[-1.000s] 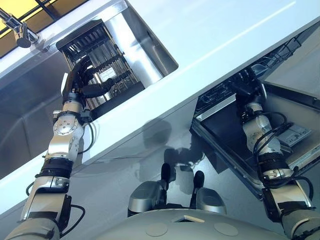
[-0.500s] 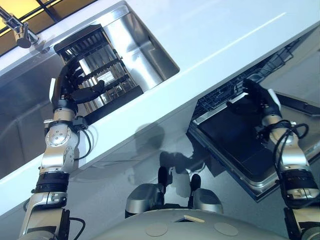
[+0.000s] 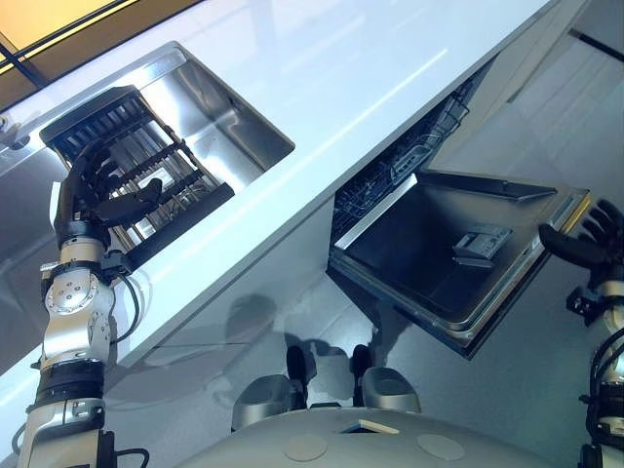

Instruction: Pick up plates and place into dishwasher.

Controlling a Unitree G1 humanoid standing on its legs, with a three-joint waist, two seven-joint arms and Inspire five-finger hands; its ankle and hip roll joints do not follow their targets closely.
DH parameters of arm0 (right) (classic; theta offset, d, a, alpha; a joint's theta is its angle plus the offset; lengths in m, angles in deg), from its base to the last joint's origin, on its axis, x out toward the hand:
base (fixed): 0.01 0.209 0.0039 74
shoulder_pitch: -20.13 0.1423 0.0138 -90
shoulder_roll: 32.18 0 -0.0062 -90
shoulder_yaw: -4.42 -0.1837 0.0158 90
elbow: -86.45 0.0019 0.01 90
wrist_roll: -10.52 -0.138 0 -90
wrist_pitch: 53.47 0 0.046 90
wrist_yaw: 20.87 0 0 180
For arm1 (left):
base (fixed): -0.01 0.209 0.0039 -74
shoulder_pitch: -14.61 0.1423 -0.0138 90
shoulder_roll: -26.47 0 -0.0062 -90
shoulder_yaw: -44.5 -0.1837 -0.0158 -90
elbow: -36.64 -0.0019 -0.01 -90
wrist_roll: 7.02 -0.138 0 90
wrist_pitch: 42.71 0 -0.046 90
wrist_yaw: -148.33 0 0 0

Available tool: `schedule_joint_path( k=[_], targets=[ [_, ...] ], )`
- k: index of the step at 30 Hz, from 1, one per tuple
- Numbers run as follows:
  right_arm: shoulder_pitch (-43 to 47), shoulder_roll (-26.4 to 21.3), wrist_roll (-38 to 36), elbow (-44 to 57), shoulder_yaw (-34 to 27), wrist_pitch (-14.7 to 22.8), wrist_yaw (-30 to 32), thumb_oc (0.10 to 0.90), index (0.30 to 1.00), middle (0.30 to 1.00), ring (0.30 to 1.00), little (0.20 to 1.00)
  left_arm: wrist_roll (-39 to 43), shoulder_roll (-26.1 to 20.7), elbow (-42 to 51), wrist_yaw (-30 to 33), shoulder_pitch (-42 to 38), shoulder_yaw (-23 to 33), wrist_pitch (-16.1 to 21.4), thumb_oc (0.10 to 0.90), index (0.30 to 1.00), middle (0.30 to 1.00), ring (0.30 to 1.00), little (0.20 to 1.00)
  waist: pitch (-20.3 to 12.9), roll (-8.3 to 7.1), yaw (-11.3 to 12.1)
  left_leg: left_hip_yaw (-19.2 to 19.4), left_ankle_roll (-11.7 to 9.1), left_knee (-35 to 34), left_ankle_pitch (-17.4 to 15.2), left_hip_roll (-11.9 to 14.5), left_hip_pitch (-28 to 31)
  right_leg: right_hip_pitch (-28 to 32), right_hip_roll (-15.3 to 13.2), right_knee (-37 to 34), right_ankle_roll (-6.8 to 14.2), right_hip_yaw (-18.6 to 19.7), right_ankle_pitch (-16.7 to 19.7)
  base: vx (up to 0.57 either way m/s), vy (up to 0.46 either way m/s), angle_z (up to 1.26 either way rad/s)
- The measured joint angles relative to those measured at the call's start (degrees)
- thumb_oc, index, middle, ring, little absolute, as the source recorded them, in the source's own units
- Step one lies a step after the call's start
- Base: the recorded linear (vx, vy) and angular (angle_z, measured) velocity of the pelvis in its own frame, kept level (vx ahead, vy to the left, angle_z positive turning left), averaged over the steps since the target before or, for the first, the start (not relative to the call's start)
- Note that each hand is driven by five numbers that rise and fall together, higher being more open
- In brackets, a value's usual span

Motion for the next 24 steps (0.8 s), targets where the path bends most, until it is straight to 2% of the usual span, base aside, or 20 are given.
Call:
schedule_joint_path(
  k=[4, 7, 10, 14, 15, 17, 19, 20, 22, 24],
  targets=[
    [0.3, 3.55, -0.44, -2.6, -0.1, 4.82, 8.9, 0.8, 0.9, 0.9, 0.9, 0.9, 1.1, -0.01, -0.53, 0.97, 0.56, -0.35, 0.61, 0.8, 0.9, 0.9, 0.9, 0.9, -0.28, 0.5, -0.24, 0.18, -0.03, 0.02, -0.06, 0.07, 0.01, -0.02, 0.06, -0.08, -0.01, 0.02, 0.0, -0.02, -0.071, -0.02],
    [0.85, 5.15, -0.48, -4.09, 0.02, 6.76, 11.86, 0.8, 0.9, 0.9, 0.9, 0.9, 4.02, 0.07, -2.31, 2.5, 0.52, -1.27, 2.22, 0.8, 0.9, 0.9, 0.9, 0.9, -0.61, 1.34, -0.31, 0.78, -0.02, 0.03, -0.12, 0.07, -0.05, -0.6, -0.04, 0.25, -0.01, 0.07, -0.03, -0.06, -0.024, -0.08],
    [2.36, 5.23, -2.53, -7.06, 0.01, 9.36, 13.93, 0.8, 0.9, 0.9, 0.9, 0.9, 8.88, 0.53, -4.04, 5.12, 0.48, -1.87, 4.43, 0.8, 0.9, 0.9, 0.9, 0.9, -0.16, 3.55, -0.08, 1.68, 0.08, 0.04, -0.05, 0.05, -0.99, -2.58, -0.14, 1.43, 0.01, 1.03, -0.08, -0.14, 0.011, -0.15],
    [5.5, 3.92, -9.28, -13.25, -0.03, 10.25, 15.31, 0.8, 0.9, 0.9, 0.9, 0.9, 15.97, 1.99, -4.87, 10.05, -2.26, -1.91, 9.23, 0.8, 0.9, 0.9, 0.9, 0.9, 2.09, 7.46, -0.37, 1.54, 0.25, 4.98, -0.37, -0.05, -8.32, -9.39, -0.46, 5.81, -0.04, 1.09, -0.29, -0.28, -0.047, 0.01],
    [7.29, 3.66, -11.44, -15.61, -0.06, 10.42, 15.45, 0.8, 0.9, 0.9, 0.9, 0.9, 17.17, 2.14, -5.18, 10.83, -4.05, -1.92, 10.36, 0.8, 0.9, 0.9, 0.9, 0.9, 3.38, 8.16, -0.3, 1.27, -0.07, 7.68, -0.75, -0.02, -11.09, -11.9, -0.69, 8.16, -0.28, 0.84, -0.81, -0.26, -0.112, 0.05],
    [9.8, 3.6, -15.55, -18.65, -0.08, 10.59, 15.32, 0.8, 0.9, 0.9, 0.9, 0.9, 19.01, 2.1, -6.26, 12.02, -8.06, -1.93, 11.71, 0.8, 0.9, 0.9, 0.9, 0.9, 5.72, 8.5, 0.1, 1.38, -0.81, 13.05, -1.78, -0.1, -15.51, -16.81, -1.35, 14.88, -0.67, 0.8, -3.22, -0.21, -0.093, 0.1],
    [12.27, 3.52, -20.82, -20.4, -0.31, 10.98, 14.66, 0.8, 0.9, 0.9, 0.9, 0.9, 21.19, 0.85, -6.82, 13.08, -13.73, -1.88, 12.21, 0.8, 0.9, 0.9, 0.9, 0.9, 9.49, 8.4, 0.35, 1.3, 0.03, 21.28, -5.08, -0.55, -21.14, -24.12, -2.76, 27.12, -1.57, 0.92, -8.21, -0.11, -0.08, 0.2],
    [13.03, 3.51, -23.28, -20.51, -0.72, 11.37, 13.14, 0.8, 0.9, 0.9, 0.9, 0.9, 21.63, 0.1, -6.92, 13.43, -15.01, -1.81, 12.3, 0.8, 0.9, 0.9, 0.9, 0.9, 10.4, 8.43, 0.68, 1.42, -0.61, 23.9, -6.5, -0.71, -22.81, -26.25, -3.2, 30.62, -2.02, 1.22, -10.06, -0.05, -0.046, 0.13],
    [13.29, 3.74, -30.49, -21.06, -1.75, 11.76, 6.07, 0.8, 0.9, 0.9, 0.9, 0.9, 22.59, -1.53, -7.69, 14.79, -17.27, -1.04, 12.84, 0.8, 0.9, 0.9, 0.9, 0.9, 11.41, 8.29, 0.63, 1.34, -0.55, 30.89, -9.43, -0.92, -27.13, -30.66, -4.14, 38.26, -2.37, 1.78, -13.43, -0.03, -0.008, 0.08],
    [12.4, 4.17, -36.88, -21.15, -1.79, 11.39, -3.73, 0.8, 0.9, 0.9, 0.9, 0.9, 22.61, -2.94, -7.65, 15.13, -18.0, -0.78, 12.91, 0.8, 0.9, 0.9, 0.9, 0.9, 11.54, 8.15, 0.72, 1.0, -0.98, 38.05, -12.34, -1.04, -31.28, -35.05, -4.95, 45.97, -3.06, 2.63, -16.86, -0.02, 0.002, 0.08]
  ],
)
